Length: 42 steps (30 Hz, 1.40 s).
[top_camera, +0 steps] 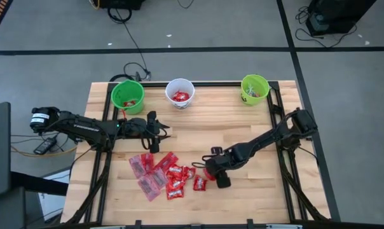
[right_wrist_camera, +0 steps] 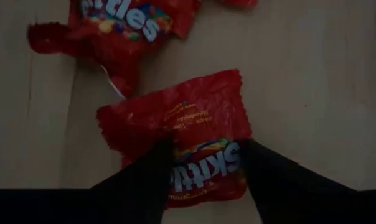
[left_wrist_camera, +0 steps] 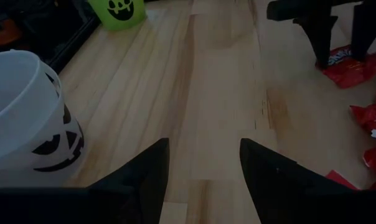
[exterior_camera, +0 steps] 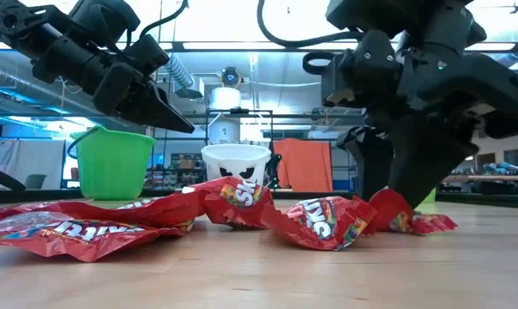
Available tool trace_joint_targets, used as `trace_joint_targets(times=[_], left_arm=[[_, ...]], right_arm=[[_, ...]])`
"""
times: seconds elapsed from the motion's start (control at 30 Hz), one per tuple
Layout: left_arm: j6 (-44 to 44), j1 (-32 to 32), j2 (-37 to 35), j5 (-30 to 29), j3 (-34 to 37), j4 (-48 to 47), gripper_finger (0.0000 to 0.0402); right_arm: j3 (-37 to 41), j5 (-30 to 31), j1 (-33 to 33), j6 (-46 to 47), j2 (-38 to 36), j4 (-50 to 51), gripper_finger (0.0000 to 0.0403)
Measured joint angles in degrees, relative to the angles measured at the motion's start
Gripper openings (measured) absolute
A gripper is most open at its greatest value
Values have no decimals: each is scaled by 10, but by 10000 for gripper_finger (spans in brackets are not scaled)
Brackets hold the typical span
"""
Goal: Sort candy by brand, put in halloween buckets
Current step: Put the red candy into the white bucket
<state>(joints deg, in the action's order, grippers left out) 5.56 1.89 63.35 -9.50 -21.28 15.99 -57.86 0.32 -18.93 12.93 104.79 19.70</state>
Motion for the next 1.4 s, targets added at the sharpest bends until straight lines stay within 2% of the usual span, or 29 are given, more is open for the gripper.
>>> trace_joint_targets(times=[0.2,0.4,0.47,0.63,0.87,1.0,1.13,1.27,1.4], left_arm=[[0,0,0,0,0,1,202],[0,0,0,0,0,0,202],[0,0,0,0,0,0,202],[-1,0,0,0,0,0,202],[-1,0,0,0,0,-1,202],[-1,0,0,0,0,0,202],[-1,0,0,0,0,6,202],[-1,0,0,0,0,11,202],[-1,0,0,0,0,10,202]], right_arm=[[2,1,20,3,-3,-14,119],[-29,7,49,-50,2,-47,25],[-40,21,66,-72,2,-78,9],[-62,48,130,-118,2,-148,11],[-78,46,243,-139,1,-266,6],[-78,-2,305,-111,1,-345,6],[-78,-22,357,-72,1,-410,9],[-78,-21,396,-52,1,-456,37],[-78,-31,419,-31,1,-481,100]])
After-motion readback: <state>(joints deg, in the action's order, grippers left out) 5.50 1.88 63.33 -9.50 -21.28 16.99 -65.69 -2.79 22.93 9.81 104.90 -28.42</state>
